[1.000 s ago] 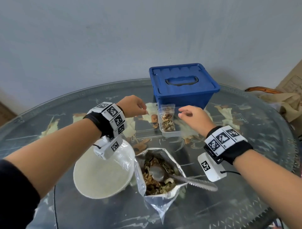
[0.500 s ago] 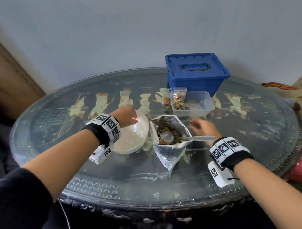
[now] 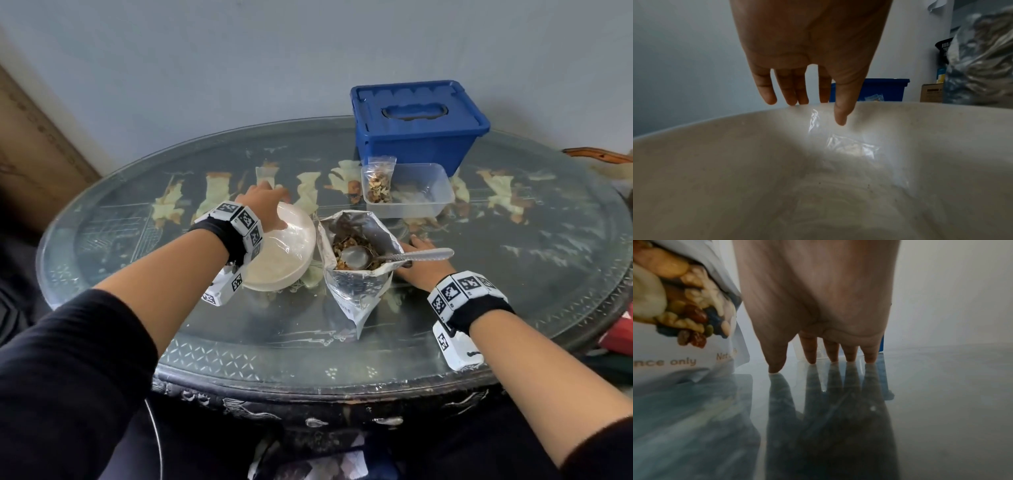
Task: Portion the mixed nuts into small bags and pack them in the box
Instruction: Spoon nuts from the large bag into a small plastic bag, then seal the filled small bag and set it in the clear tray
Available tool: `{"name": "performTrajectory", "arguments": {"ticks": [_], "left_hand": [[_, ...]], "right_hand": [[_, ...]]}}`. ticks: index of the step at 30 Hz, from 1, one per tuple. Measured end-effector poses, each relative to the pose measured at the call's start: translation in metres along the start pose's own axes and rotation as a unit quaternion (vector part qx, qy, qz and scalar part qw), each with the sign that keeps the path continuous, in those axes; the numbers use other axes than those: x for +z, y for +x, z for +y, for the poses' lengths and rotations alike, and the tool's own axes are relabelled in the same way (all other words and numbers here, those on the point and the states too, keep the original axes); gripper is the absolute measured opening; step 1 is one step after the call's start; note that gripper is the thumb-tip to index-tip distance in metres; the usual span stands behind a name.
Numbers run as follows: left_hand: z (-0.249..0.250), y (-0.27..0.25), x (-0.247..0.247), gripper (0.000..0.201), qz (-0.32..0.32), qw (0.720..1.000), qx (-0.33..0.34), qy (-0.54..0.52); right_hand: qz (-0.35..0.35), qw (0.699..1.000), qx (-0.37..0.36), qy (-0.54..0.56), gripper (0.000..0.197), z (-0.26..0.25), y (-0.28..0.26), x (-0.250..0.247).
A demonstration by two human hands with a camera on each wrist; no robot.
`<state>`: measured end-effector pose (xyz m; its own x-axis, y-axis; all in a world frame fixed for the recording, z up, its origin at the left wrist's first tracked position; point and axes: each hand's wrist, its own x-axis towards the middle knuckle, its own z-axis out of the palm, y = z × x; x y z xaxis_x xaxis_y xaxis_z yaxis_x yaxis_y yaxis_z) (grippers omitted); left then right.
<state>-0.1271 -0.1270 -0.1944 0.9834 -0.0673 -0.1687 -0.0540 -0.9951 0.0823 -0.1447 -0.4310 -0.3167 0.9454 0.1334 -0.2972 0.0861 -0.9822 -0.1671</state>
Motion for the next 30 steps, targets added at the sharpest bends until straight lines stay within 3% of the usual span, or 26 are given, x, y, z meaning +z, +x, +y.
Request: {"name": "performTrajectory", "arguments": {"ticks": [4, 6, 11, 16, 21, 25, 28, 30], "left_hand": [[0.003, 0.002, 0.003, 0.055, 0.057, 0.998, -0.011, 0.012], [0.003, 0.003, 0.005, 0.054, 0.051, 0.998, 0.002, 0.035], [0.003, 0.007, 0.0, 0.028, 0.038, 0.996, 0.033, 0.076], [0.006, 0.011, -0.005, 0.03, 0.02, 0.995, 0.052, 0.087], [0.003, 0.013, -0.009, 0.032, 0.01, 0.998, 0.056, 0.016], [0.001, 0.009, -0.024, 0.033, 0.046, 0.997, 0.026, -0.061], [-0.003, 0.004, -0.038, 0.025, 0.09, 0.979, 0.009, -0.184], [-0.006, -0.005, -0.046, 0.018, 0.091, 0.946, 0.004, -0.31]], "right_hand": [[0.008, 1.0, 0.001, 0.001, 0.064, -0.001, -0.001, -0.001], [0.008, 1.0, 0.001, 0.003, 0.064, 0.0, 0.001, 0.001], [0.011, 1.0, 0.009, 0.011, 0.064, 0.0, 0.002, 0.002], [0.019, 1.0, 0.004, 0.018, 0.063, 0.001, 0.002, 0.004], [0.022, 0.999, 0.007, 0.022, 0.061, 0.0, 0.0, 0.002], [0.014, 0.999, 0.01, 0.027, 0.059, -0.002, -0.001, 0.0], [0.015, 0.995, -0.003, 0.102, 0.047, -0.005, -0.006, -0.01], [0.06, 0.981, 0.014, 0.185, 0.039, -0.004, -0.017, -0.024]]}}
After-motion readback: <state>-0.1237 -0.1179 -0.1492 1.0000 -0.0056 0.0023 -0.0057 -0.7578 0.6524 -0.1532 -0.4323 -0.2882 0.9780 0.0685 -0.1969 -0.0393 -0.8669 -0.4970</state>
